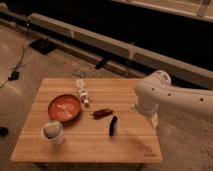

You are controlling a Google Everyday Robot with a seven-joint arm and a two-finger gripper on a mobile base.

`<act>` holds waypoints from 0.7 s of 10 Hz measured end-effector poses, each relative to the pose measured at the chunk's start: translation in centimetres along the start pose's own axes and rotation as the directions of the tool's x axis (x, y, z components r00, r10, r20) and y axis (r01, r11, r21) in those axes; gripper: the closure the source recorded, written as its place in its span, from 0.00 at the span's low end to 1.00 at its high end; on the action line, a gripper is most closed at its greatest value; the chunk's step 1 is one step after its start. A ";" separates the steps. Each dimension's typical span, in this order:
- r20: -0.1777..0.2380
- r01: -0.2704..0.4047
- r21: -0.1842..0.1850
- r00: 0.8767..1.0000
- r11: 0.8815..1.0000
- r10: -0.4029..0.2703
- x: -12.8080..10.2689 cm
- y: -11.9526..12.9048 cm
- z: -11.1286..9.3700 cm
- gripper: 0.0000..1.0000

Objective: Knock the eraser over

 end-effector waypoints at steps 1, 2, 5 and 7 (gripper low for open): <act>-0.003 0.002 0.000 1.000 1.000 -0.002 -0.4 -0.2 0.1 0.20; -0.009 0.013 0.002 1.000 1.000 -0.013 -0.9 -0.7 0.3 0.20; -0.021 0.023 -0.005 1.000 1.000 -0.023 -1.3 -0.5 0.8 0.20; -0.026 0.025 -0.004 0.999 1.000 -0.025 -1.5 -0.5 1.1 0.20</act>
